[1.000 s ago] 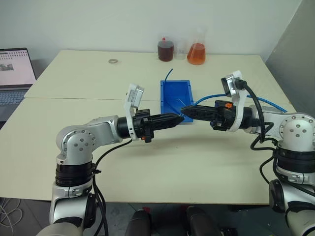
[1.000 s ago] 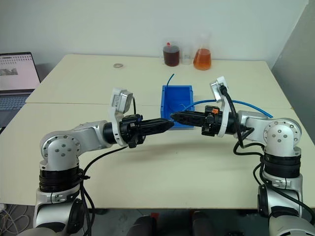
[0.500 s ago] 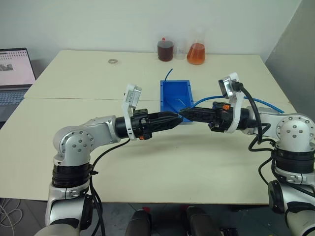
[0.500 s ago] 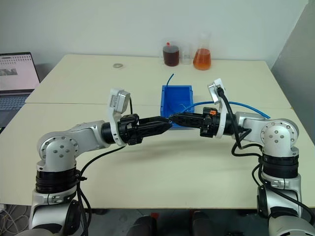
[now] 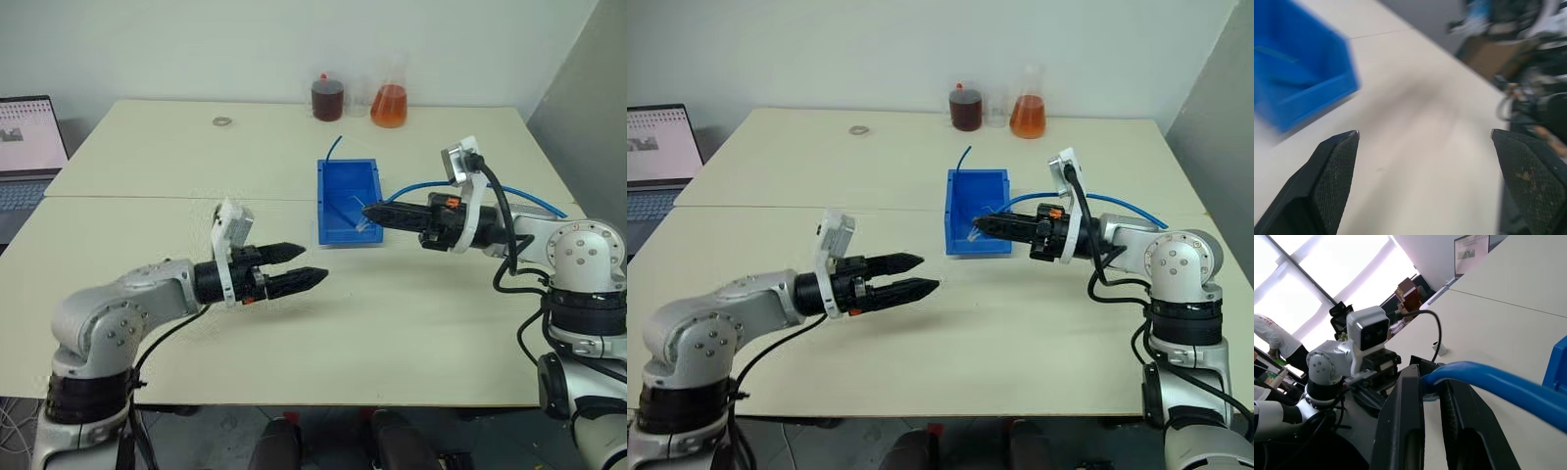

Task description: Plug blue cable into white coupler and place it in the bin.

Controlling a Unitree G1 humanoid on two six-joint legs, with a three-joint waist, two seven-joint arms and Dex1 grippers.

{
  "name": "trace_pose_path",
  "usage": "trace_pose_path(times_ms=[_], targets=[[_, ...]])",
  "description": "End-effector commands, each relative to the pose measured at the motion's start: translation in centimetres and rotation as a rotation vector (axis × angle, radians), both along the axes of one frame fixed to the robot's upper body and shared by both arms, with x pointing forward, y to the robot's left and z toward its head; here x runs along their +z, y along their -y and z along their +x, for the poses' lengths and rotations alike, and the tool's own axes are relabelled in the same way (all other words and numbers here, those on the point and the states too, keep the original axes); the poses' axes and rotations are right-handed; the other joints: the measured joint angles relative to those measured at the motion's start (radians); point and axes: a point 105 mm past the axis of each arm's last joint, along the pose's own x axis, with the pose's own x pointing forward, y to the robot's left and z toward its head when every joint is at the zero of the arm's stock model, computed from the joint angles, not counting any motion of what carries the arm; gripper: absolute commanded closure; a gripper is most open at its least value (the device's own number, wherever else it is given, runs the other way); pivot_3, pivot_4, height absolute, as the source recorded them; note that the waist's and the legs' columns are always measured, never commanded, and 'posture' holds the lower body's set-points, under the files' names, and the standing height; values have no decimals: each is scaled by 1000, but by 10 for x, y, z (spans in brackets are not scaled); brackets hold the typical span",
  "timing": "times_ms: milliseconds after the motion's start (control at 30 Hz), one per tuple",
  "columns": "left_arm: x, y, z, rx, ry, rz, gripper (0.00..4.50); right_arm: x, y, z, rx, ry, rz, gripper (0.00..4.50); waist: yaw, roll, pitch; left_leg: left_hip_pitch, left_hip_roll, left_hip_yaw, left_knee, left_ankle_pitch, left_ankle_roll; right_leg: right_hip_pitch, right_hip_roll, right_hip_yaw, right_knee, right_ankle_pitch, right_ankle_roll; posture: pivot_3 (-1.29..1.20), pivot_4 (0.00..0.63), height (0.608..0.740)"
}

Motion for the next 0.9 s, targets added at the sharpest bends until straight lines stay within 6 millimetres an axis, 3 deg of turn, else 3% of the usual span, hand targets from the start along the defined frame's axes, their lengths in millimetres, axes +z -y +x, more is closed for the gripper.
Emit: trace_pose_path(times_ms=[33,200,333,567,733,900], targets=[[-6,-23,18,311,113,92,6,12,-3,-2,31,61,12,4336,1,0,0,0,0,1,0,0,0,0,-1,1,0,0,0,0,150,740],[-15,-71,34,781,185,184,6,9,-7,0,43,60,9,4336,2,0,0,0,0,1,0,0,0,0,-1,1,1,0,0,0,150,740],[-34,-99,28,1074,139,256,6,9,-10,2,57,60,7,4336,2,0,0,0,-1,1,1,0,0,0,-1,1,1,1,0,0,150,740],[-51,-105,14,1340,32,297,6,9,-11,4,71,65,1,4336,3,0,-1,0,-1,1,1,0,0,-1,-1,1,3,1,0,0,150,740],[-57,-105,14,1386,10,344,6,9,-9,4,65,64,-5,4336,2,0,-1,0,-1,1,2,0,0,-1,-1,1,5,1,0,0,150,740],[-62,-124,12,1523,-42,320,6,8,-6,5,56,64,-16,4336,2,-1,-1,0,-2,1,3,0,0,-1,-1,1,6,1,0,0,150,740]])
